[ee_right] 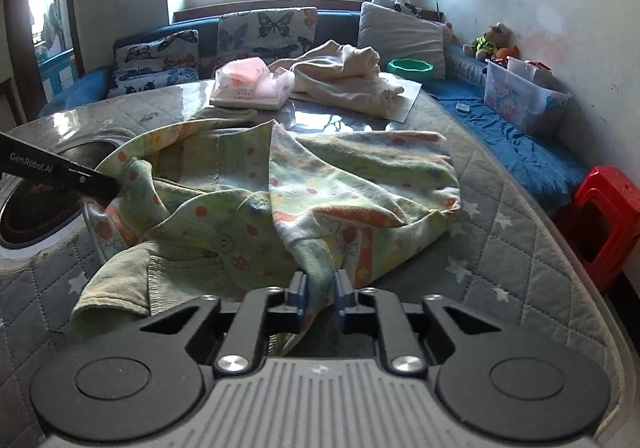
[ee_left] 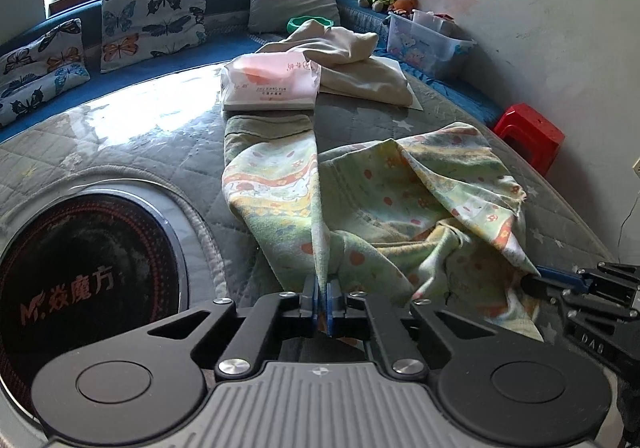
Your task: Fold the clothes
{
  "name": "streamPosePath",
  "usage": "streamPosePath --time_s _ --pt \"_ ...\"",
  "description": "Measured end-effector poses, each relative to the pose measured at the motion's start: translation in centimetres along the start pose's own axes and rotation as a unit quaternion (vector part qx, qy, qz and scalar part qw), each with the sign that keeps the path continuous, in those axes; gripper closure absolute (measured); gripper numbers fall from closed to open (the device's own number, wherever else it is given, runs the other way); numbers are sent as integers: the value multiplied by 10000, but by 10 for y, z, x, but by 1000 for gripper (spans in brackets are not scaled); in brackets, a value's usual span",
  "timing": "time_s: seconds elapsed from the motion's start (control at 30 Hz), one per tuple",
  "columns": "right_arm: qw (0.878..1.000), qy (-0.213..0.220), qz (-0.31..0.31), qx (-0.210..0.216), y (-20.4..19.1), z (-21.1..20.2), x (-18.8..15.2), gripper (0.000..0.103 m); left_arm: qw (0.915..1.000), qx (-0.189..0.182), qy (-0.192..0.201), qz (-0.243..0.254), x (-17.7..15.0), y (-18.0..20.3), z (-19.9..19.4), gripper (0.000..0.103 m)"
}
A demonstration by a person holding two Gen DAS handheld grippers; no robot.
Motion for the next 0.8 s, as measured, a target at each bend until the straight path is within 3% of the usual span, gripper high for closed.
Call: streamPosePath --time_s 0.37,0.47,0.6,0.8 --pt "9983 69 -340 468 -16 -52 4 99 9996 -264 -55 61 -31 4 -46 100" --pt "9977 148 -469 472 -16 -56 13 92 9994 -333 -78 34 -38 6 -56 100" --pt "9968 222 -577 508 -23 -41 26 66 9991 -392 -167 -35 -51 7 -65 100" --pt "9936 144 -838 747 -52 -4 32 61 9988 -406 -249 -110 -64 5 -79 100"
Point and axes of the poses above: each gripper's, at about its wrist camera, not at the fingertips, and z roughly the way its jaws point, y to its right, x to its top, the point moved 10 cm from there along z, roughly the way its jaws point, and after that the axes turned 11 degrees about y, right-handed, at the moved point
